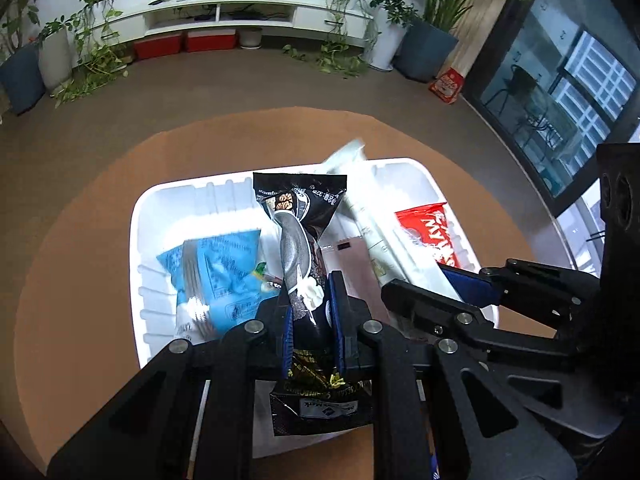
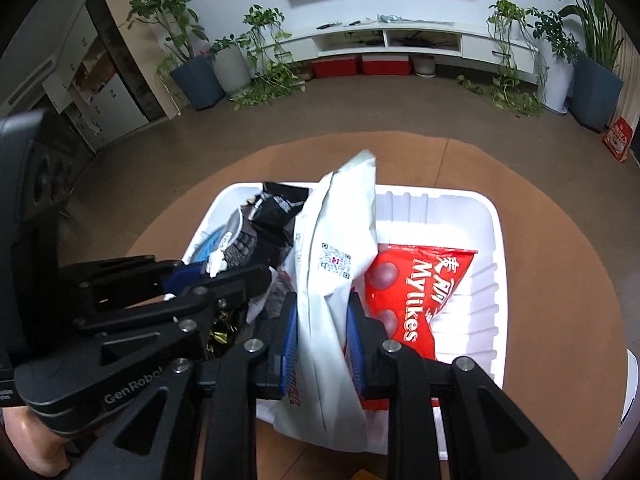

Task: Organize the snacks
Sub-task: 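Carry black packet with left tool while right tool carries white bag into tray, then grasp the pink candy packet with the left tool while the right tool grasps the blue packet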

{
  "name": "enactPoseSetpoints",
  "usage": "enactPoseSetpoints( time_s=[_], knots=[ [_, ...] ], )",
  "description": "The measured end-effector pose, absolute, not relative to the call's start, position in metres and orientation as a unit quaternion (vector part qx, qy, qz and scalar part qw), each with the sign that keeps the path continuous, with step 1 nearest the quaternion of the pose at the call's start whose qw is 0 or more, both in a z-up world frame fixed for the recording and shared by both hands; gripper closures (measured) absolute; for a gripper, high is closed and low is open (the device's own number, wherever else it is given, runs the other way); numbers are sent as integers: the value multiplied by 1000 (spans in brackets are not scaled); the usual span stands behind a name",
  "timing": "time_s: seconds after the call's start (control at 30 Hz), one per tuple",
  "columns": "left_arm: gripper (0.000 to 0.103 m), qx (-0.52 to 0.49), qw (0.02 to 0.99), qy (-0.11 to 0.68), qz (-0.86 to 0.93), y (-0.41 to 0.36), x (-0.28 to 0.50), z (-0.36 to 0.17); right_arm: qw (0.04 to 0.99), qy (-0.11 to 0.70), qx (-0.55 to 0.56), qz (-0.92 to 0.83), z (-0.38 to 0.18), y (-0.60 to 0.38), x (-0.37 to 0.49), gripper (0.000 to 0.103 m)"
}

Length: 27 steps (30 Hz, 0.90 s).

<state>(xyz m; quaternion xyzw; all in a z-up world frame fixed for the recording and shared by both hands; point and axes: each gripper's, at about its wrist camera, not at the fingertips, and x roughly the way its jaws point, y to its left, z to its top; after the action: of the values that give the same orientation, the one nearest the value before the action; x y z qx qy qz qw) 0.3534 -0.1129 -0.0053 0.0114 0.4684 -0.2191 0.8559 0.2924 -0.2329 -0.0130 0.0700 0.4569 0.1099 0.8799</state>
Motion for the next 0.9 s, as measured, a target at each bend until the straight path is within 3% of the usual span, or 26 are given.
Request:
enactPoseSetpoints(
  time_s=[0.47, 0.53, 0.6, 0.7, 0.83, 0.9],
  knots=[
    [84, -4, 855, 477, -205, -112, 363, -38, 883, 459, 54, 82, -24, -226, 294, 76],
    [75, -11, 858, 470, -206, -104, 359, -34, 884, 457, 59, 76, -23, -230, 293, 75],
    [49, -11, 862, 465, -200, -100, 357, -30, 886, 455, 63, 66, -19, -232, 291, 74],
    [33, -21, 863, 462, -204, -94, 353, -27, 888, 450, 75, 64, -17, -238, 285, 67],
    [19, -24, 864, 460, -203, -84, 344, -21, 889, 446, 84, 70, -14, -241, 276, 54],
    [4, -26, 866, 456, -204, -78, 337, -16, 890, 440, 90, 73, -10, -243, 269, 49]
  ],
)
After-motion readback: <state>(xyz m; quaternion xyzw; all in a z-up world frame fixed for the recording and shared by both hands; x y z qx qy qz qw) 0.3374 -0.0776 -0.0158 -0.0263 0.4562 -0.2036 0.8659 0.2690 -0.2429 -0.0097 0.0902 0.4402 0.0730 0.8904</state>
